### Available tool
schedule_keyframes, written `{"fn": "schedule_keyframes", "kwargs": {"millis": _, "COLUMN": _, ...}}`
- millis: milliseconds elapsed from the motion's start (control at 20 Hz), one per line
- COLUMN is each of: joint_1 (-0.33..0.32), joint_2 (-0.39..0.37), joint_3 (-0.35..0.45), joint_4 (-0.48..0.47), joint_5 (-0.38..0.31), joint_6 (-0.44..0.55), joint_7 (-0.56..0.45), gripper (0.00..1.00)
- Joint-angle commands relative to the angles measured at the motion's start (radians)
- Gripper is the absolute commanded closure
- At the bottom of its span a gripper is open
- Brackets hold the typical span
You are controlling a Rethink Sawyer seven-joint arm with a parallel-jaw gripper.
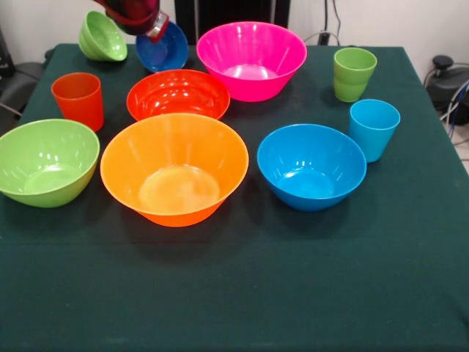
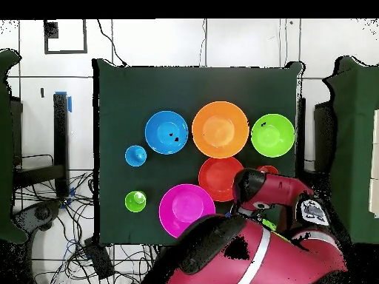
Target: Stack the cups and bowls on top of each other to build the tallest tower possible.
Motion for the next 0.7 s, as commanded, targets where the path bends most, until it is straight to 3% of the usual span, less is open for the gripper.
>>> {"fn": "schedule_keyframes", "kwargs": {"millis": 50, "joint_1": 0.048, "joint_2": -0.015, "joint_3": 0.119, "joint_4": -0.053, "joint_5": 0.042, "joint_6": 0.097, "joint_7": 0.0, "gripper": 1.0}}
{"fn": "schedule_keyframes", "kwargs": {"millis": 500, "joint_1": 0.048, "joint_2": -0.089, "joint_3": 0.11, "joint_4": 0.016, "joint_5": 0.071, "joint_6": 0.128, "joint_7": 0.021, "gripper": 1.0}}
{"fn": "schedule_keyframes", "kwargs": {"millis": 700, "joint_1": 0.049, "joint_2": -0.076, "joint_3": 0.115, "joint_4": -0.018, "joint_5": 0.079, "joint_6": 0.171, "joint_7": 0.011, "gripper": 1.0}}
